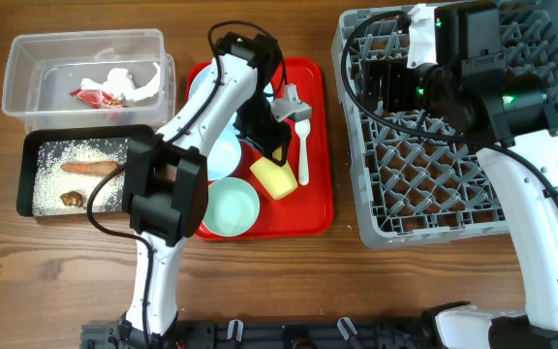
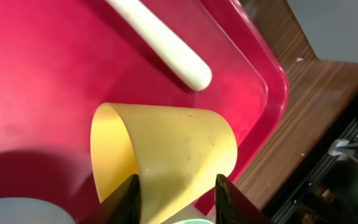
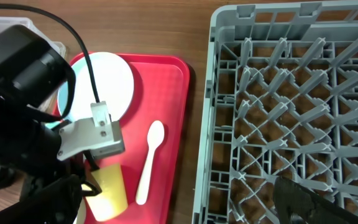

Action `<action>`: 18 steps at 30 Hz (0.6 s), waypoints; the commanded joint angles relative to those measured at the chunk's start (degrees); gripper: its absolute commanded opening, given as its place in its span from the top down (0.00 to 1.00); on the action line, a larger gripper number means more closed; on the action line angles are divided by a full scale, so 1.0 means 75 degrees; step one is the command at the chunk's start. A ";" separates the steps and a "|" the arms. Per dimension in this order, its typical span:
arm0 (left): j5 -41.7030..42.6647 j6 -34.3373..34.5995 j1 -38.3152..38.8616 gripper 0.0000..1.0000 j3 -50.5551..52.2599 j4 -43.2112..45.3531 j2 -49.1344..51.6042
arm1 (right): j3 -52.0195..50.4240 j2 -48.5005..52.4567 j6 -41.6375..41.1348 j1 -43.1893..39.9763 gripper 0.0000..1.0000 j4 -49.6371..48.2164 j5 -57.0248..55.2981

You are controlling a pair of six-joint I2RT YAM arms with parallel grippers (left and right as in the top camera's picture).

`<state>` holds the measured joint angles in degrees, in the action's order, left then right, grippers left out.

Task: Sort waste into correct bins and load items into the dishwasher rack
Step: 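Grasp the yellow cup on the red tray with the left gripper and lift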

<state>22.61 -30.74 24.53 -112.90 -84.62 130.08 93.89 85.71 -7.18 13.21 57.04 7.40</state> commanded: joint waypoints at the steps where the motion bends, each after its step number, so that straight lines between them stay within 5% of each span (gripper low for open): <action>1: 0.0178 0.0204 0.0015 0.67 0.0216 -0.0117 0.0061 | -0.0035 0.0093 0.0160 0.0015 0.00 0.0012 -0.0134; 8: 0.0271 0.0213 0.0017 0.71 0.0868 -0.0017 0.0061 | -0.0035 0.0096 0.0166 0.0015 0.00 0.0009 -0.0189; 11: 0.0358 0.0216 0.0015 0.96 0.1005 0.0160 0.0061 | -0.0035 0.0093 0.0163 0.0015 0.00 0.0006 -0.0189; 18: 0.1058 0.0420 0.0015 0.96 0.1003 0.0105 0.0055 | -0.0035 0.0096 0.0149 0.0017 0.00 -0.0015 -0.0184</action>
<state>32.75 -28.29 25.06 -106.83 -83.99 128.40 93.89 85.71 -7.18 13.21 57.04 7.16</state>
